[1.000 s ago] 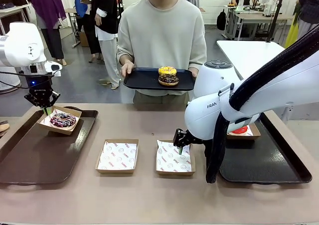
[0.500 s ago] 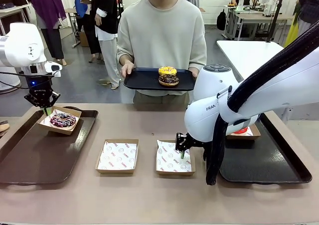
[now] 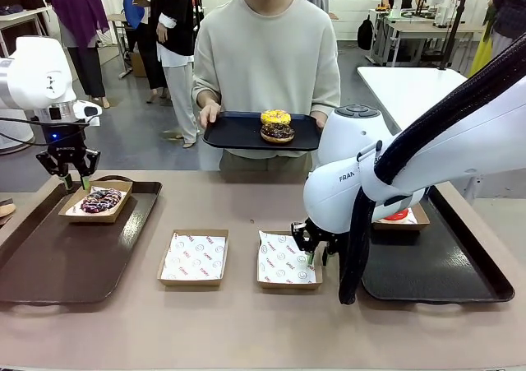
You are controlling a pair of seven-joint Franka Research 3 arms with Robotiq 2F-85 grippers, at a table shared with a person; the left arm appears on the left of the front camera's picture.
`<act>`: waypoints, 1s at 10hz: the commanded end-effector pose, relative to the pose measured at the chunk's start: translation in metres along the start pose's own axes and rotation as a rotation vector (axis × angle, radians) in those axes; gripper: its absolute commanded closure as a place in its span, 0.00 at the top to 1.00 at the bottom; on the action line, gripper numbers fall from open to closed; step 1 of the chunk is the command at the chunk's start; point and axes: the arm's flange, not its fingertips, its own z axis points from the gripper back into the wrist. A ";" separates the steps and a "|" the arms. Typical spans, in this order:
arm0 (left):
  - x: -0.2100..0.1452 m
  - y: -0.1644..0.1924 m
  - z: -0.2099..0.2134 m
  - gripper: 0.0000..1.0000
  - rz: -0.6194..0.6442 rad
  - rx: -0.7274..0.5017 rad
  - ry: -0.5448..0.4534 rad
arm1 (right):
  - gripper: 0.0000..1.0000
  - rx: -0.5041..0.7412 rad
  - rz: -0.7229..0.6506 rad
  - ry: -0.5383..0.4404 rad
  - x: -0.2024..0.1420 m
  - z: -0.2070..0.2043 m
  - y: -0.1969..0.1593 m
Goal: Individually package the donuts and arrange them on the tray.
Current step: Place the picked Paper togo box on the Handle tray while simultaneously picking up another Paper togo box from the table with the other hand.
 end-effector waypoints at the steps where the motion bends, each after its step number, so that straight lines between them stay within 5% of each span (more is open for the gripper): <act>1: 0.003 0.001 0.002 0.79 0.022 0.015 0.009 | 0.00 -0.009 0.003 -0.024 0.003 -0.003 0.006; 3: 0.003 0.002 0.003 1.00 0.030 0.013 0.011 | 0.00 -0.008 0.002 -0.023 0.003 -0.004 0.006; 8: 0.001 0.004 0.004 1.00 0.033 -0.014 0.021 | 0.00 0.012 -0.002 -0.028 0.006 0.001 0.004; 10: -0.036 0.016 0.030 1.00 0.006 -0.282 0.037 | 0.00 0.052 -0.007 -0.051 0.010 0.033 -0.004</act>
